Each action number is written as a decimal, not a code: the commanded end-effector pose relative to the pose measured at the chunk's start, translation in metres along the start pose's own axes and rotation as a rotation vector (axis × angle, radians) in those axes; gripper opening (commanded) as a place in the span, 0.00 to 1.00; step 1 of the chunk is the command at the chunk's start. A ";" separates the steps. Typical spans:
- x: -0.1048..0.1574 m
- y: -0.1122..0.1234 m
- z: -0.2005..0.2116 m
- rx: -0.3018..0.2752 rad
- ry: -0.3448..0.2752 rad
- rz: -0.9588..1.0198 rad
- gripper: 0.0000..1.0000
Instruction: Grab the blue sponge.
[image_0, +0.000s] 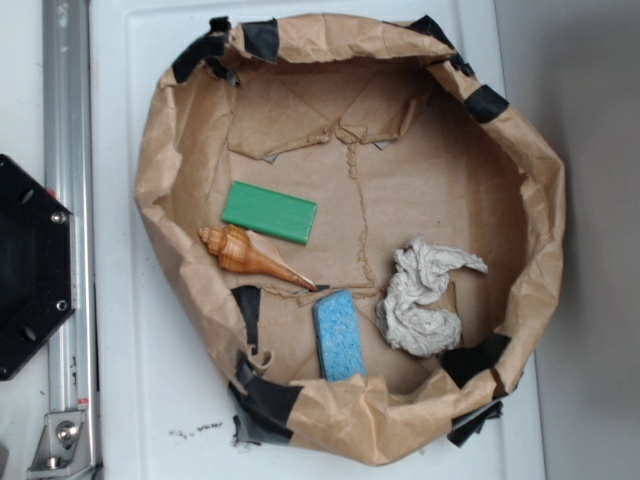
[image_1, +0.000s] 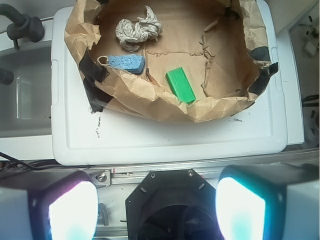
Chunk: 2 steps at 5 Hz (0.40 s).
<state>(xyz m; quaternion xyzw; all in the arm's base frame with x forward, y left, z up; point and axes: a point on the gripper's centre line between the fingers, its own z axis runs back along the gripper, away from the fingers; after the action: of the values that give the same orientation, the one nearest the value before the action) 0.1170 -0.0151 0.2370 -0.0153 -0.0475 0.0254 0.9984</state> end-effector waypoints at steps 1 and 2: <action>0.000 0.000 0.000 0.000 0.000 0.000 1.00; 0.048 0.012 -0.026 -0.063 -0.075 -0.161 1.00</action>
<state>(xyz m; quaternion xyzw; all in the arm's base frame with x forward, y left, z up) 0.1657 -0.0069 0.2090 -0.0382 -0.0726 -0.0752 0.9938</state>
